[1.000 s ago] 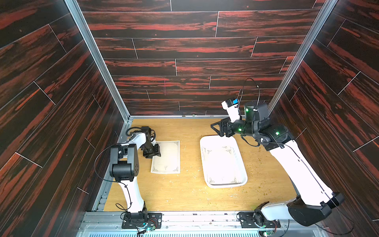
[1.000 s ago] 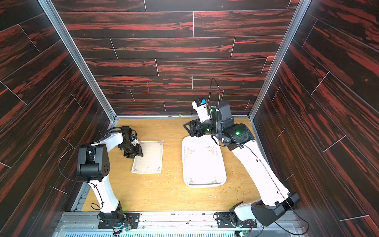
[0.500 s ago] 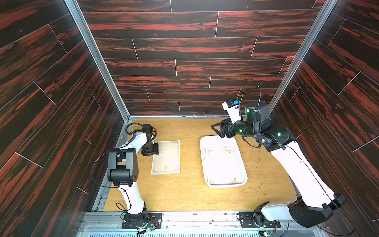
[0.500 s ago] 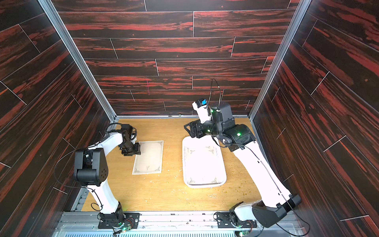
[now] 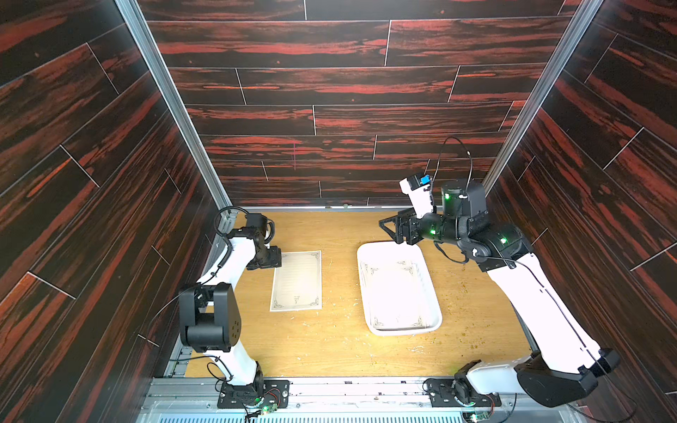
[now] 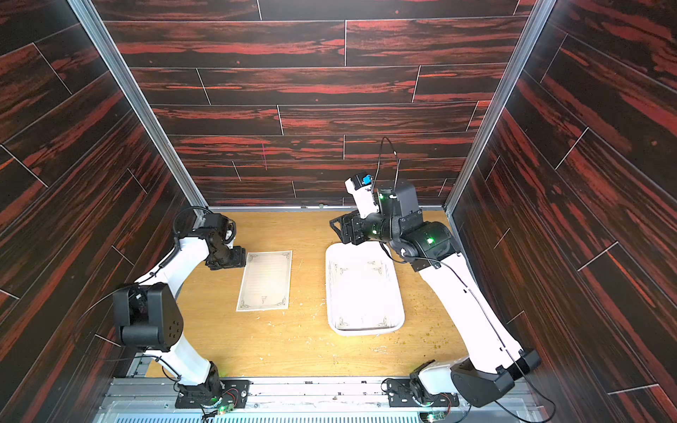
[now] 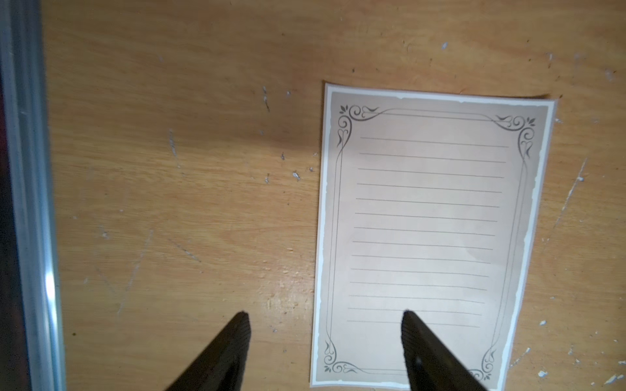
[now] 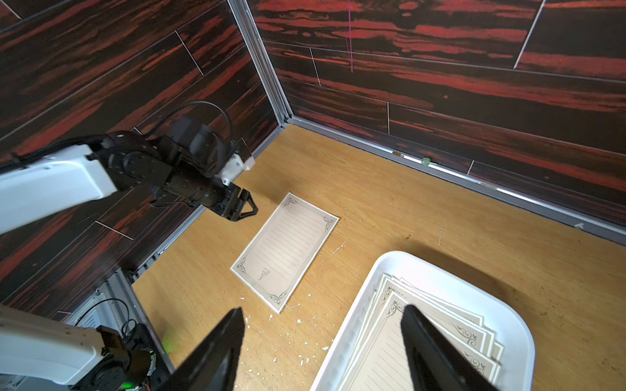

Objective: Take out the stationery paper from the storage box
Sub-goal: Pick up the stationery paper from the storage box.

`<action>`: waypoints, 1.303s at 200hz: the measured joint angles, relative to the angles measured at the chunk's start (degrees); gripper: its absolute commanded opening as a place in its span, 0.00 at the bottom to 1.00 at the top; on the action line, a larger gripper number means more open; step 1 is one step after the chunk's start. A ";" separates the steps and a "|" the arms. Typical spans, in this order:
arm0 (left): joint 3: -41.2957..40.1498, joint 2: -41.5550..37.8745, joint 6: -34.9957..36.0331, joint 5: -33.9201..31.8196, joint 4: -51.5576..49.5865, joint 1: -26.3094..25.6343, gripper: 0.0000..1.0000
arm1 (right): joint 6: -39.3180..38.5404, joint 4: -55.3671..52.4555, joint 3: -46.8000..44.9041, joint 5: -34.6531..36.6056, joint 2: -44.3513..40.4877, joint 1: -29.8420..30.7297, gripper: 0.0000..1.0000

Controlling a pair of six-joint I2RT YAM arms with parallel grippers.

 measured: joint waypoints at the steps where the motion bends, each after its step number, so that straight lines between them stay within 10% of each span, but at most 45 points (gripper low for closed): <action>1: 0.00 -0.20 0.04 0.02 0.00 0.00 0.73 | 0.00 -0.02 0.00 0.02 0.00 0.00 0.76; 176: -8.94 -26.82 -15.21 17.49 17.42 -11.32 0.77 | 3.56 -5.33 -13.38 22.03 -5.66 -0.02 0.75; 260: -10.62 -18.16 -22.88 14.82 25.59 -23.45 0.76 | 6.58 -0.81 -27.28 21.07 -6.60 -7.85 0.44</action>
